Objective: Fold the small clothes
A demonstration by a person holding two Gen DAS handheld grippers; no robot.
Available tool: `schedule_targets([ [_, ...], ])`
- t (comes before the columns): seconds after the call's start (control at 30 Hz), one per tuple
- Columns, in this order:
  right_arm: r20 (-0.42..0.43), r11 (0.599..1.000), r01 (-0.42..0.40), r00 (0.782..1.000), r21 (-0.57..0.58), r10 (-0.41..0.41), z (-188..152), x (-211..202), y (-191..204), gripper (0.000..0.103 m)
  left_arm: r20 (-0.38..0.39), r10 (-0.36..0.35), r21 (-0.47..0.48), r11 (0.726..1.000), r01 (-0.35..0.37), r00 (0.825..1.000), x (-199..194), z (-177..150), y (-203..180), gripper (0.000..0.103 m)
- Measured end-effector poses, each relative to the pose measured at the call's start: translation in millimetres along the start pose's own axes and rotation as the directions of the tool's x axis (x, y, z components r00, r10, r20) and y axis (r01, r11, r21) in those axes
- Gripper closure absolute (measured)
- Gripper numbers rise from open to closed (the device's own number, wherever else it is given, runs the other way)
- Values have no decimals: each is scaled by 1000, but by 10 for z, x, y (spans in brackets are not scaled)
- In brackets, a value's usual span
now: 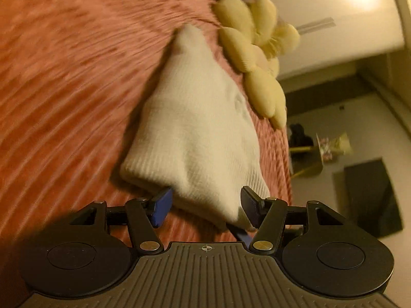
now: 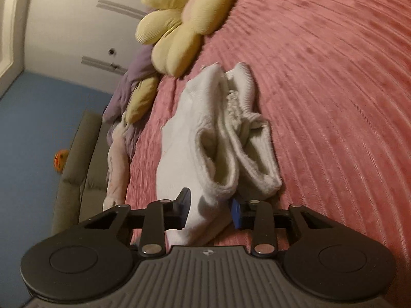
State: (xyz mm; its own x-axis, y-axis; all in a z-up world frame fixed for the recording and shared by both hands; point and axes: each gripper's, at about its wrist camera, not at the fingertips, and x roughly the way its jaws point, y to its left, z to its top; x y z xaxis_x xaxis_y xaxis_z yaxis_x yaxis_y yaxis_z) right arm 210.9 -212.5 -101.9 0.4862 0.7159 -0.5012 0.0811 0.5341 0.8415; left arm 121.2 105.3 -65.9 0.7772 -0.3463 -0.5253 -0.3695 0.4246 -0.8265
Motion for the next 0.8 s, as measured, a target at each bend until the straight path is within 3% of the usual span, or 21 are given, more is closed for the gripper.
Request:
schedule_targets([
  [0.1,17,999,0,1000,47,-1,1,1,-62,70,65,-21,-97,995,27,998,-51,27,153,40],
  [0.2,-2,994,-4,1000,106,5,29,71,-121,69,95,-74,-219,971,94,993,-48,51,323,40],
  [0.33,-6,995,-26,1000,99,27,21,142,-81,70,114,-93,-278,953,122,989,-13,88,382,41],
  [0.37,-3,996,-16,1000,87,16,20,157,-56,71,108,-81,-270,957,108,991,-1,86,369,46],
  [0.43,5,998,4,1000,62,-5,15,173,-13,86,93,-29,-229,972,49,995,53,131,285,67],
  [0.47,11,999,27,1000,34,-27,12,179,34,86,100,-5,-201,979,26,995,29,151,254,84],
  [0.5,18,999,51,999,-3,-51,5,173,80,88,108,14,-181,983,5,994,4,177,238,88],
  [0.57,49,991,84,996,-108,-79,-27,130,225,89,130,34,-145,989,-15,991,-100,217,203,88],
  [0.67,65,976,69,996,-205,-56,-52,93,326,89,127,79,-37,997,-75,989,-208,273,89,88],
  [0.7,78,959,127,991,-252,-110,-64,110,350,87,121,100,-2,995,-100,988,-244,282,50,88],
  [0.77,122,882,293,956,-368,-267,-105,160,396,82,133,177,83,978,-189,975,-339,302,-45,85],
  [0.8,133,867,313,950,-387,-283,-117,131,394,79,169,223,132,960,-246,960,-404,309,-97,72],
])
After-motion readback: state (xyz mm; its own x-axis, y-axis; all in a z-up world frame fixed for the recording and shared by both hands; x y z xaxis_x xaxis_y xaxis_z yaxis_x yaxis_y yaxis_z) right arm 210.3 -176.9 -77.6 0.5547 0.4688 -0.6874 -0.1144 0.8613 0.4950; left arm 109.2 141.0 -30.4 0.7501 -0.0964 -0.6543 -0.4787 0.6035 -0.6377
